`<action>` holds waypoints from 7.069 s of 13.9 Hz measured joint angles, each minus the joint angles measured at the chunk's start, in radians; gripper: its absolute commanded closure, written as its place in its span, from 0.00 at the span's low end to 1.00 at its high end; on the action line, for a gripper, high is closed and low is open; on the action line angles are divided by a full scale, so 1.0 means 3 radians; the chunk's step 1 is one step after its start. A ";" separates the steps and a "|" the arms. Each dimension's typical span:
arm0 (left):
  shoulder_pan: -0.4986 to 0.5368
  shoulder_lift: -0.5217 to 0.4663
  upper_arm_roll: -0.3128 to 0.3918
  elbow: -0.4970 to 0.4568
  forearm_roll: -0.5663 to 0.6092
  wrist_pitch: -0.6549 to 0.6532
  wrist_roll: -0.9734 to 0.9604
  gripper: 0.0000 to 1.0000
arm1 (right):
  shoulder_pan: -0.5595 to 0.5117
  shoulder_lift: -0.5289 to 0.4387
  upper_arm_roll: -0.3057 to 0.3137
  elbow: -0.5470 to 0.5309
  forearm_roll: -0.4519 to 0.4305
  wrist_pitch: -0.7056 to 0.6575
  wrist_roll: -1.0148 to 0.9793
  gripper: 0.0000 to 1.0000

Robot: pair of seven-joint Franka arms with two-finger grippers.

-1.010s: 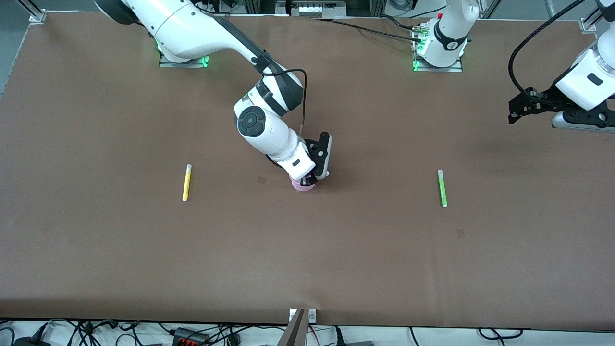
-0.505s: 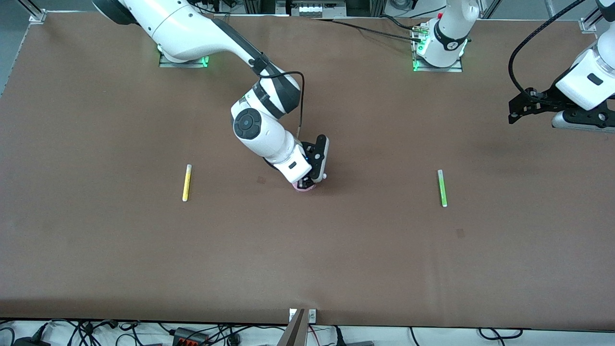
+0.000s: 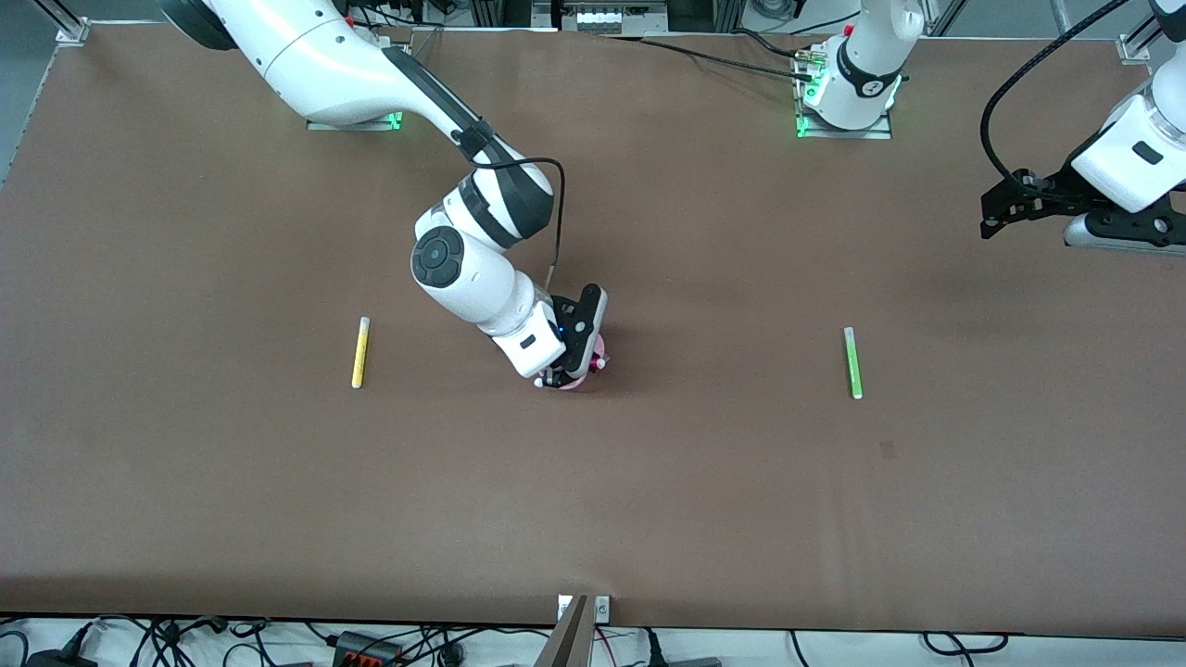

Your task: Organize pens into pink holder with both arms

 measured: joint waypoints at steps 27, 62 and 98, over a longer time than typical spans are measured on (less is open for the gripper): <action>0.0000 0.0000 0.0000 0.0000 0.0000 -0.0017 0.0000 0.00 | 0.0263 -0.0014 0.0009 -0.0139 -0.0009 -0.0009 -0.0018 0.00; -0.0001 0.0000 -0.0001 0.0000 0.0000 -0.0038 0.0000 0.00 | -0.0562 -0.1227 -0.0779 0.0166 -0.0609 -0.2843 0.3438 0.00; 0.0000 0.0000 -0.0001 0.0000 0.0000 -0.0043 0.0000 0.00 | -0.1011 -0.2123 -0.1431 -0.0286 -0.0495 -0.2858 0.2749 0.00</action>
